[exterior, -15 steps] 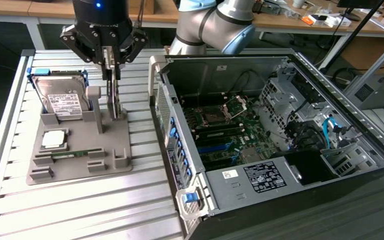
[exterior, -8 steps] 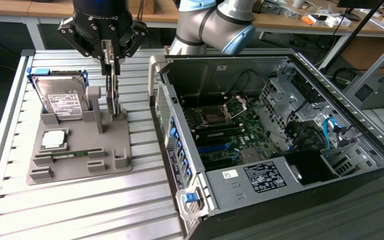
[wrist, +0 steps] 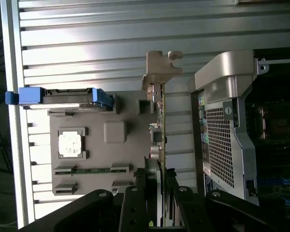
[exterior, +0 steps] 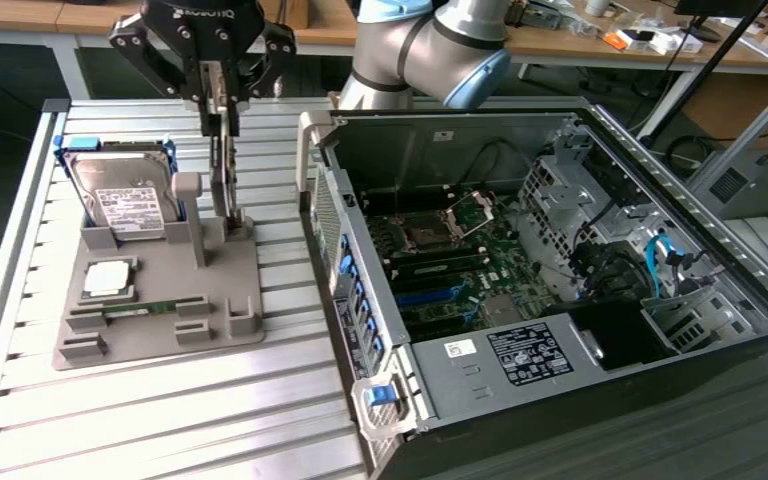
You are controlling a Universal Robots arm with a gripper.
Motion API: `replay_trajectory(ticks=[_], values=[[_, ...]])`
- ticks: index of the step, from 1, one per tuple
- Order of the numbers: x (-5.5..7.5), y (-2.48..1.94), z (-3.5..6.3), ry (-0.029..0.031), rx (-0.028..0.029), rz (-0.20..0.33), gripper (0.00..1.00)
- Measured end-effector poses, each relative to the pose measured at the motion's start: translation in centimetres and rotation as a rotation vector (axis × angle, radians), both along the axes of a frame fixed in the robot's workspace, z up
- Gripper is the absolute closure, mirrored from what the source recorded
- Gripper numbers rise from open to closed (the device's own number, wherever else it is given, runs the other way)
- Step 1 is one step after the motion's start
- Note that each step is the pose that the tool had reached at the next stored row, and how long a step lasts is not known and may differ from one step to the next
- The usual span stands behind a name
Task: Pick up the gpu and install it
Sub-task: 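Pick up the gpu and move the gpu toward the slot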
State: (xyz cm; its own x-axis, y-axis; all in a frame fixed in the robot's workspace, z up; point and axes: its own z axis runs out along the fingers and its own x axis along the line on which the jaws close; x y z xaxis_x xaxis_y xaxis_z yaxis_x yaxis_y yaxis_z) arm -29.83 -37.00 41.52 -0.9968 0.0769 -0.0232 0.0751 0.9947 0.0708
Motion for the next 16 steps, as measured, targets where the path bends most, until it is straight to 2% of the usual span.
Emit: replay_trajectory(ticks=[3, 8, 16], values=[[0.0, 0.0, 0.89, 0.0, 0.0005, 0.0, 0.73], [0.0, 0.0, 1.78, 0.0, 0.0007, 0.0, 0.73], [0.1, -0.03, 1.95, 0.0003, 0.0009, 0.0, 0.73]])
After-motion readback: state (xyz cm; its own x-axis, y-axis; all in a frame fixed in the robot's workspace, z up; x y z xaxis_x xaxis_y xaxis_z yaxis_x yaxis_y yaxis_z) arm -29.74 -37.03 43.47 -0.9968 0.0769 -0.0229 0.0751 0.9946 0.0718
